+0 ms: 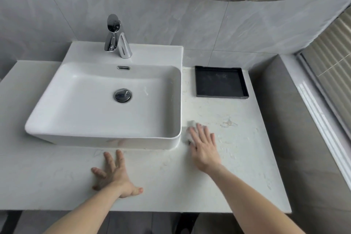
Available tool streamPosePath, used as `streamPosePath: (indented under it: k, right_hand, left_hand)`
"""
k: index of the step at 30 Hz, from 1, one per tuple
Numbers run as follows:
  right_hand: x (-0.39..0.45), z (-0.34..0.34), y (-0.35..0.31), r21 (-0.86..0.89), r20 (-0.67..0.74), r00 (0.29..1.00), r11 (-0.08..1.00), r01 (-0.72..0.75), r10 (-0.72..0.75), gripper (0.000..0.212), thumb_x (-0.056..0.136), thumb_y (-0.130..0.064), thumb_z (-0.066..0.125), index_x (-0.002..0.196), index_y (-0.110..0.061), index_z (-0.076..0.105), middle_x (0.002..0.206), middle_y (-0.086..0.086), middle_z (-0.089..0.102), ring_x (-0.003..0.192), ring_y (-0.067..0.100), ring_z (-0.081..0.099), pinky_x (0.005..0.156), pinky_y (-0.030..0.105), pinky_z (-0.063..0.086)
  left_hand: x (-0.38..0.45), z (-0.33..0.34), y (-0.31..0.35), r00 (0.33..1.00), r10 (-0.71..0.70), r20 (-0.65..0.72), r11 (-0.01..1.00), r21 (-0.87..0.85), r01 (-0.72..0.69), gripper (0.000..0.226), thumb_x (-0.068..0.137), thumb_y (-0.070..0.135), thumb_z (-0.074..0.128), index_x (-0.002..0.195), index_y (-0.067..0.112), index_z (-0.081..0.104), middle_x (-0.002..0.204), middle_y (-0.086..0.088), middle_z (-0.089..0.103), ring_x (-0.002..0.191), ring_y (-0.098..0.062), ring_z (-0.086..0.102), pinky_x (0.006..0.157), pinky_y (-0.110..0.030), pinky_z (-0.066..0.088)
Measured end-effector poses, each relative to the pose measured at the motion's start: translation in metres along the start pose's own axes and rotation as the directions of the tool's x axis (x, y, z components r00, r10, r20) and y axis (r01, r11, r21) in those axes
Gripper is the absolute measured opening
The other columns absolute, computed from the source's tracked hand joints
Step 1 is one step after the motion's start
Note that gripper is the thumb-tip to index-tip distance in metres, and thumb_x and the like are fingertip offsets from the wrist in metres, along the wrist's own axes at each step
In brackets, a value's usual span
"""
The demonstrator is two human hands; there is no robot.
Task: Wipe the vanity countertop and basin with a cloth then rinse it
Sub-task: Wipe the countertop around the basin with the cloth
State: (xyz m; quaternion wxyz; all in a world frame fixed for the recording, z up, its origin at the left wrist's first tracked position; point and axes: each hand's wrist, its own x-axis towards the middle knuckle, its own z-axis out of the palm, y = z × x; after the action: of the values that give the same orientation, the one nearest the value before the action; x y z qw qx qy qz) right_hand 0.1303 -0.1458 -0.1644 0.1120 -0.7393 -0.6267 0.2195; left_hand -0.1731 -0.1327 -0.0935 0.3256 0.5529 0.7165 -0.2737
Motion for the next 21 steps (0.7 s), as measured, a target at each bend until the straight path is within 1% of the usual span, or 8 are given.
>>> streamPosePath:
  k: [2,5,9,11,13,16,19,21]
  right_hand:
    - [0.0,-0.018,0.041,-0.017,-0.077,0.988,0.99,-0.138,0.137,0.06,0.105,-0.031,0.032,0.162,-0.035,0.012,0.17,-0.006,-0.005,0.155,0.02,-0.012,0.125,0.047,-0.005]
    - [-0.005,-0.057,0.112,0.022,-0.144,0.908,0.919,-0.394,0.393,0.058,0.106,-0.028,0.029,0.162,-0.03,0.011,0.171,0.003,0.0,0.157,0.024,-0.004,0.126,0.049,0.001]
    - [-0.001,-0.099,0.135,0.099,-0.169,0.853,0.869,-0.485,0.495,0.051,0.104,-0.013,0.031,0.155,-0.015,0.032,0.168,0.008,0.018,0.154,0.027,0.014,0.125,0.047,0.014]
    - [0.007,-0.1,0.107,0.166,-0.24,0.858,0.89,-0.425,0.455,0.043,0.104,-0.01,0.034,0.145,-0.012,0.045,0.164,0.009,0.029,0.149,0.028,0.027,0.12,0.043,0.023]
    - [0.015,-0.085,0.068,0.192,-0.243,0.916,0.941,-0.279,0.321,0.045,0.102,-0.004,0.037,0.146,-0.012,0.046,0.163,0.009,0.03,0.149,0.028,0.028,0.12,0.038,0.022]
    - [0.024,-0.047,0.01,0.158,-0.115,0.987,0.983,-0.092,0.111,0.063,0.097,0.003,0.034,0.156,-0.019,0.033,0.168,0.005,0.02,0.155,0.031,0.014,0.126,0.048,0.011]
    - [0.028,-0.012,-0.039,0.08,0.055,0.998,0.997,-0.004,0.0,0.057,0.106,-0.017,0.025,0.161,-0.026,0.015,0.171,-0.004,0.004,0.157,0.028,-0.004,0.126,0.053,0.001]
    - [0.024,0.004,-0.047,0.031,0.083,0.996,0.999,0.024,-0.027,0.057,0.107,-0.028,0.02,0.162,-0.029,0.004,0.17,-0.007,-0.006,0.156,0.024,-0.012,0.126,0.052,-0.003]
  left_hand:
    - [0.001,0.0,0.0,1.0,0.003,-0.003,1.0,0.001,-0.003,0.161,0.049,0.071,0.085,0.143,0.036,-0.041,0.147,0.003,-0.053,0.144,-0.054,-0.02,0.107,-0.07,0.033]
    - [0.001,-0.001,0.001,1.0,0.004,-0.011,1.0,0.009,-0.004,0.161,0.047,0.071,0.085,0.144,0.036,-0.04,0.149,0.002,-0.052,0.144,-0.054,-0.018,0.107,-0.069,0.035]
    - [-0.002,-0.002,0.003,1.0,0.0,-0.011,1.0,0.006,0.0,0.161,0.048,0.069,0.086,0.145,0.036,-0.038,0.149,0.002,-0.051,0.144,-0.054,-0.018,0.106,-0.07,0.035]
    - [-0.003,-0.003,0.003,1.0,0.001,-0.012,1.0,0.003,-0.001,0.161,0.048,0.069,0.086,0.145,0.036,-0.038,0.149,0.002,-0.051,0.144,-0.054,-0.018,0.106,-0.07,0.034]
    - [-0.003,-0.003,0.003,1.0,-0.002,-0.011,1.0,0.001,0.002,0.162,0.047,0.068,0.087,0.146,0.036,-0.038,0.149,0.002,-0.052,0.144,-0.055,-0.018,0.106,-0.071,0.034]
    - [-0.004,-0.004,0.003,1.0,-0.004,-0.011,1.0,-0.006,0.004,0.162,0.046,0.069,0.087,0.145,0.037,-0.038,0.148,0.003,-0.052,0.144,-0.055,-0.018,0.106,-0.07,0.034]
    - [-0.005,-0.005,0.004,1.0,-0.003,-0.012,1.0,0.0,0.003,0.162,0.048,0.069,0.087,0.144,0.037,-0.039,0.148,0.003,-0.052,0.144,-0.054,-0.017,0.106,-0.069,0.035]
    - [-0.005,-0.005,0.004,1.0,0.001,-0.013,1.0,-0.001,-0.001,0.162,0.048,0.068,0.087,0.144,0.037,-0.039,0.148,0.004,-0.053,0.144,-0.054,-0.018,0.106,-0.069,0.035]
